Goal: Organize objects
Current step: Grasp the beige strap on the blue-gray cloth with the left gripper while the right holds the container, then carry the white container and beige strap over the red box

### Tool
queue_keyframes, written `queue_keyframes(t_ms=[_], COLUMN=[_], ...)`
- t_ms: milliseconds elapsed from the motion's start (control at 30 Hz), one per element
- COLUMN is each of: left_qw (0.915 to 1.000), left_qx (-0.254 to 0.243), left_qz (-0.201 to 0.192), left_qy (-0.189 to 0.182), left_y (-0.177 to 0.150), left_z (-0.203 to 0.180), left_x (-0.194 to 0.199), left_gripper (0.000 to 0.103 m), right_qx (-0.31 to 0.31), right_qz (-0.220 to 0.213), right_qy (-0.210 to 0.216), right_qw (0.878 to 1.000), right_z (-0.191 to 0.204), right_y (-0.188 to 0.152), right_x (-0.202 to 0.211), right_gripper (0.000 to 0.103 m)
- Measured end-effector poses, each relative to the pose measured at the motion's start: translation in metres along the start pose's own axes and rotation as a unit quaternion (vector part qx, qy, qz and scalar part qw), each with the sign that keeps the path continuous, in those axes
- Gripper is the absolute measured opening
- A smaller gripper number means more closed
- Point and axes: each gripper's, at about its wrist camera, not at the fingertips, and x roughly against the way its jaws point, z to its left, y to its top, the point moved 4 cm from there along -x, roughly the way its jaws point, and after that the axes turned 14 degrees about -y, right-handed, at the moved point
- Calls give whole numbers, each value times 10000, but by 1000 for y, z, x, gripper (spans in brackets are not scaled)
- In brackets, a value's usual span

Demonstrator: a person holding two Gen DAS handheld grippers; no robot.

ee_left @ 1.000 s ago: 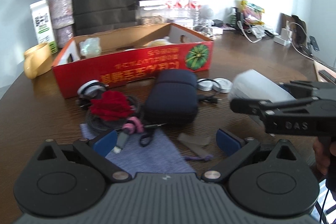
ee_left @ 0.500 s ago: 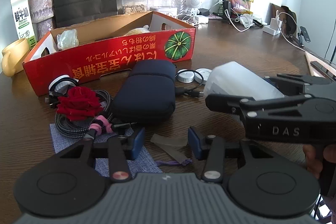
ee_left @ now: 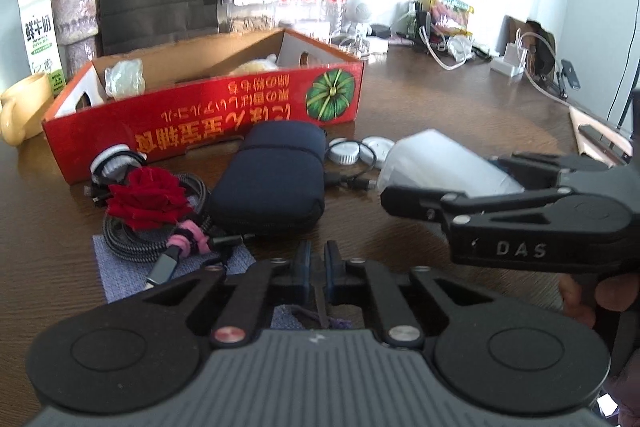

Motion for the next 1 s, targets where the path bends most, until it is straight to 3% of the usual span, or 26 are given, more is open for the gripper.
queue_keyframes(t_ms=[367,1000], left_qw=[9990,9904], left_qx=[46,259], left_qz=[-433,-1322], left_qy=[41,319], left_y=[13,71], left_z=[9,60], left_x=[28,53], left_gripper=[8,8], right_qx=[118,526], right_qz=[-4,-579], right_qy=[-139,32], right_qw=[9998,9969], right_z=[8,57], right_y=[4,73], right_x=[0,-13], right_gripper=[65,65])
